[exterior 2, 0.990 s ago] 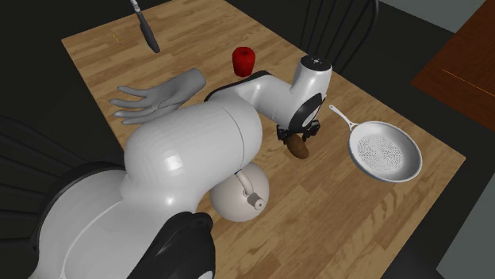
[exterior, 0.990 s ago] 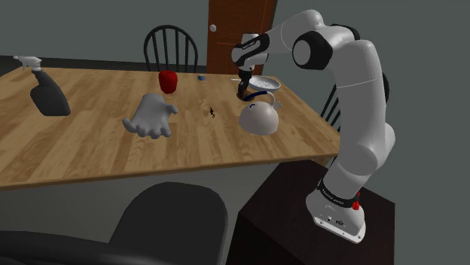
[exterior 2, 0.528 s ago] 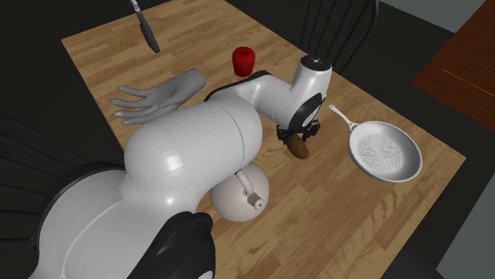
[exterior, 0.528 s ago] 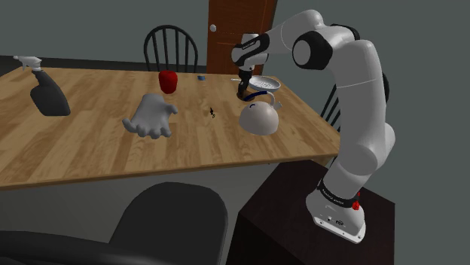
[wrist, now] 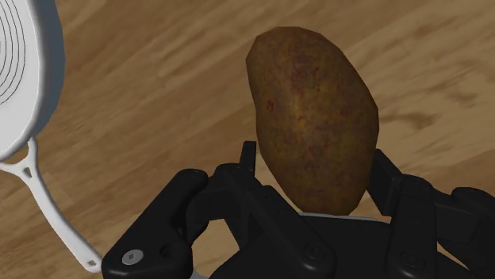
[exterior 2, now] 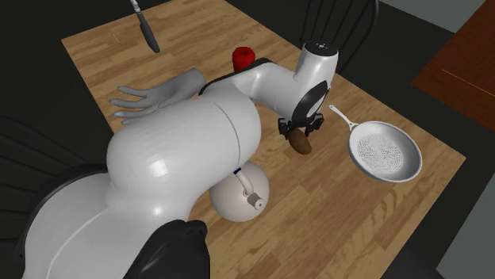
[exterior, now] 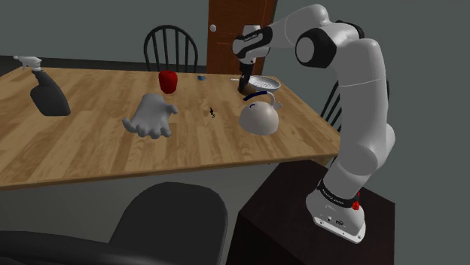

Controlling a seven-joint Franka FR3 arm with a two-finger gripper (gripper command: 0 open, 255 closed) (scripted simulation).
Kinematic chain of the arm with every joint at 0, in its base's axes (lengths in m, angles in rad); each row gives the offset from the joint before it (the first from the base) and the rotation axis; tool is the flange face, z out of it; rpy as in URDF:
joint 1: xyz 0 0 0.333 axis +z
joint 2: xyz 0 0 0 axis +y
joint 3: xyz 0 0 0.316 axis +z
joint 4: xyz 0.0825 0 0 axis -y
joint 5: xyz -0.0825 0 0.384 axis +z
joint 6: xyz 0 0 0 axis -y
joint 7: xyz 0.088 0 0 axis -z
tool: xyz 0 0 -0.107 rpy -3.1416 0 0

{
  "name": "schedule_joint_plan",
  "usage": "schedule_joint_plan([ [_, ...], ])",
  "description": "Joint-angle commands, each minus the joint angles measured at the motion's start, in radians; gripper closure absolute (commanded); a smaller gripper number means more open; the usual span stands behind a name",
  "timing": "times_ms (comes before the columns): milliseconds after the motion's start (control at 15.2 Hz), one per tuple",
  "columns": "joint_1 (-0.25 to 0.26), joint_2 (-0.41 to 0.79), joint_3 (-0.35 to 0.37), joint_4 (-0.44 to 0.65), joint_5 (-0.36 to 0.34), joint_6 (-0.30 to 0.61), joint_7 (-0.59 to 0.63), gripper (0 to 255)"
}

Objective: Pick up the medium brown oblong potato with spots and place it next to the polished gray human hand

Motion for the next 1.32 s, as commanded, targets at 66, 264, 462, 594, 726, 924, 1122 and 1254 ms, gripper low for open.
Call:
schedule_joint_plan([
  [66, 0.001, -0.013, -0.003, 0.021, -0.005, -0.034, 0.002, 255],
  [264, 0.001, -0.025, -0.005, 0.044, -0.009, -0.068, 0.004, 255],
  [462, 0.0, -0.034, -0.007, 0.07, -0.012, -0.104, 0.005, 255],
  [594, 0.0, -0.04, -0.009, 0.089, -0.014, -0.128, 0.006, 255],
  [726, -0.001, -0.044, -0.01, 0.11, -0.016, -0.152, 0.006, 255],
  [924, -0.003, -0.049, -0.011, 0.143, -0.017, -0.19, 0.007, 255],
  [1122, -0.006, -0.051, -0.012, 0.18, -0.019, -0.229, 0.007, 255],
  [1254, -0.008, -0.051, -0.013, 0.207, -0.019, -0.256, 0.008, 255],
])
